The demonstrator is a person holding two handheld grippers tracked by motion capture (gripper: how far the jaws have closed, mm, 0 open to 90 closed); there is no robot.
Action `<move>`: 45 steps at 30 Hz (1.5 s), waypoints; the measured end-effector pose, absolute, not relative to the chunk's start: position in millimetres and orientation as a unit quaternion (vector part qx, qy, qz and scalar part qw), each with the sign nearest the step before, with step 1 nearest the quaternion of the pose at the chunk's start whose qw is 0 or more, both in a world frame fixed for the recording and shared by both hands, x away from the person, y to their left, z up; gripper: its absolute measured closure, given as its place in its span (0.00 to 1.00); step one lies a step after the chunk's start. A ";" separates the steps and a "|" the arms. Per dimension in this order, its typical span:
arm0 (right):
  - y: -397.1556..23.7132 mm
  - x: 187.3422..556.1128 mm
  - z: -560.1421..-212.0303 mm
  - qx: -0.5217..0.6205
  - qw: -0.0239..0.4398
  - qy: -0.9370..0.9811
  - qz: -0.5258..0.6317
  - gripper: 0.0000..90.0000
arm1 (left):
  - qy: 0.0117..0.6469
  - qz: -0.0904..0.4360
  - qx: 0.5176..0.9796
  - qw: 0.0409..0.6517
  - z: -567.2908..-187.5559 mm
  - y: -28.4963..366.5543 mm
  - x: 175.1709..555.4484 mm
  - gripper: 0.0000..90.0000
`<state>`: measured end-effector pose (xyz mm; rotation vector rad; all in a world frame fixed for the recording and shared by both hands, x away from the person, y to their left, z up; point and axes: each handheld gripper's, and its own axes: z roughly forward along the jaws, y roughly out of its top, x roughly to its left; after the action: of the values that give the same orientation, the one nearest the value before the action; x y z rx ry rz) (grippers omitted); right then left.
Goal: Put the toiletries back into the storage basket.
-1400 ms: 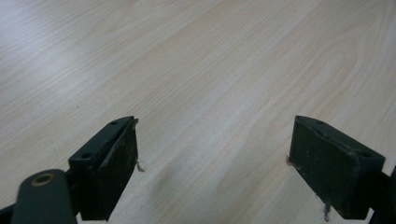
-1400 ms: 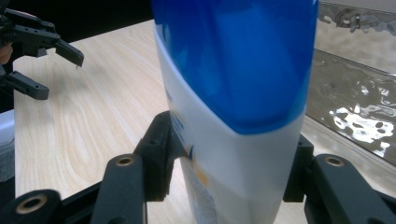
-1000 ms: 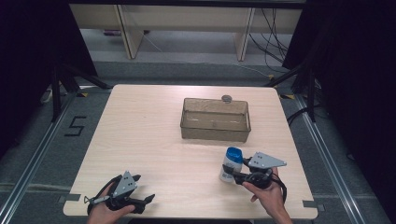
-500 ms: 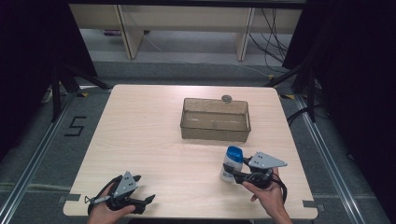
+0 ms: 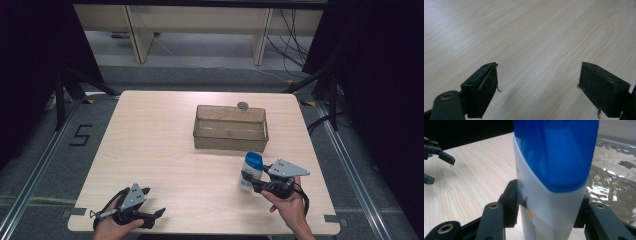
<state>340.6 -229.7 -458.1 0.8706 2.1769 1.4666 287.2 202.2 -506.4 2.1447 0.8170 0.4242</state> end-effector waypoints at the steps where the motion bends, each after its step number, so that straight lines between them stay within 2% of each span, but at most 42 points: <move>1: -229.2 342.9 -458.0 0.305 0.199 0.768 0.527 0.59 | 0.326 0.167 0.841 0.398 -507.0 201.3 286.9 0.17; 9: -228.2 346.9 -449.5 0.311 0.190 0.772 0.520 0.59 | 0.320 0.167 0.846 0.392 -507.4 201.9 287.9 0.17; 11: -228.4 348.7 -447.9 0.309 0.209 0.769 0.520 0.59 | 0.321 0.167 0.846 0.393 -507.4 201.6 287.7 0.17; 14: -227.2 350.4 -445.6 0.310 0.201 0.767 0.524 0.59 | 0.323 0.166 0.844 0.395 -507.5 201.3 287.3 0.17; 20: -228.9 354.7 -438.9 0.313 0.216 0.765 0.521 0.59 | 0.321 0.166 0.845 0.394 -507.2 201.8 287.5 0.17; 23: -229.9 355.1 -434.5 0.321 0.204 0.766 0.518 0.59 | 0.320 0.172 0.846 0.390 -506.3 202.3 287.4 0.17; 29: -234.4 362.0 -427.5 0.312 0.227 0.761 0.522 0.59 | 0.319 0.172 0.846 0.390 -506.1 202.4 287.2 0.17; 37: -234.5 366.9 -419.0 0.320 0.219 0.763 0.517 0.60 | 0.317 0.169 0.848 0.390 -506.0 202.6 287.5 0.17; 38: -234.1 368.7 -418.1 0.318 0.233 0.759 0.518 0.60 | 0.319 0.172 0.846 0.392 -506.1 202.3 287.2 0.17; 39: -233.5 367.9 -416.1 0.326 0.221 0.761 0.516 0.60 | 0.318 0.172 0.846 0.391 -506.0 202.4 287.3 0.17; 45: -234.7 373.4 -405.5 0.326 0.231 0.756 0.519 0.60 | 0.317 0.171 0.847 0.391 -505.7 202.3 287.2 0.17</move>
<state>373.4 -234.7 -405.5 0.8960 2.0773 1.4262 287.2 202.3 -505.7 2.1512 0.8055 0.4334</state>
